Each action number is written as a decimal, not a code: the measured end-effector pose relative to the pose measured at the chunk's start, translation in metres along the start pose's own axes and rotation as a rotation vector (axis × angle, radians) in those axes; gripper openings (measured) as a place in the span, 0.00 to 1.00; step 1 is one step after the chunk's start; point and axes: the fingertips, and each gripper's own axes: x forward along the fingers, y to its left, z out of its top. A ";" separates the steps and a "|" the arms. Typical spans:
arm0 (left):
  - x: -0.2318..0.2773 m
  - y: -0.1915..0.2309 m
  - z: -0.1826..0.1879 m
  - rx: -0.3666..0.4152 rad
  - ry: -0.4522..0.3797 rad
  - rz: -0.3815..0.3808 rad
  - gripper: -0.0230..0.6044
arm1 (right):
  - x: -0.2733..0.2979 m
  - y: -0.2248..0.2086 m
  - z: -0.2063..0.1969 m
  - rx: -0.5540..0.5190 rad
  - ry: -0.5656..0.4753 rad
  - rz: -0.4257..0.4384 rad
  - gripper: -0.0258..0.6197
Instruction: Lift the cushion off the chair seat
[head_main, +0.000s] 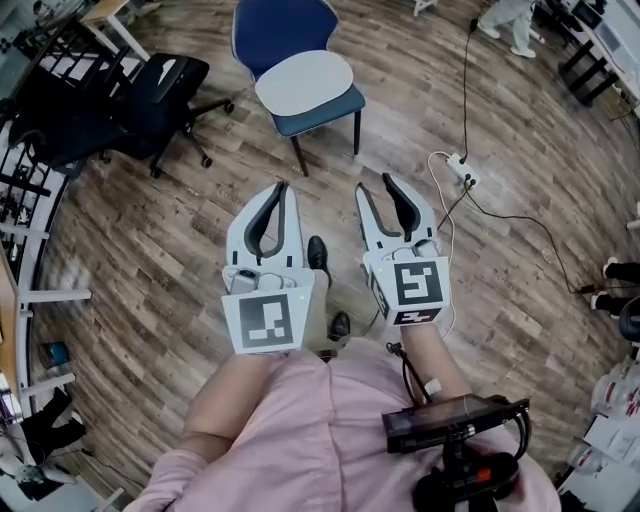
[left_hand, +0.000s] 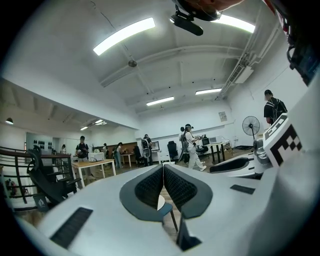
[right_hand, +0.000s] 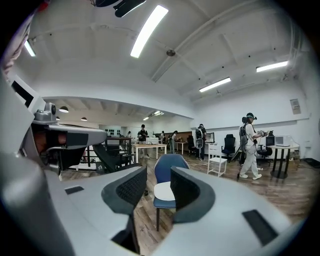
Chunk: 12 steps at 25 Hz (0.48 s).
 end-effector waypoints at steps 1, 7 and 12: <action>0.012 0.005 -0.002 -0.002 0.003 0.001 0.06 | 0.012 -0.004 -0.001 0.002 0.005 0.001 0.27; 0.095 0.037 -0.013 -0.014 0.028 0.001 0.06 | 0.095 -0.034 0.000 0.023 0.027 0.007 0.26; 0.166 0.075 -0.024 -0.018 0.048 -0.005 0.06 | 0.173 -0.051 0.007 0.027 0.041 0.011 0.25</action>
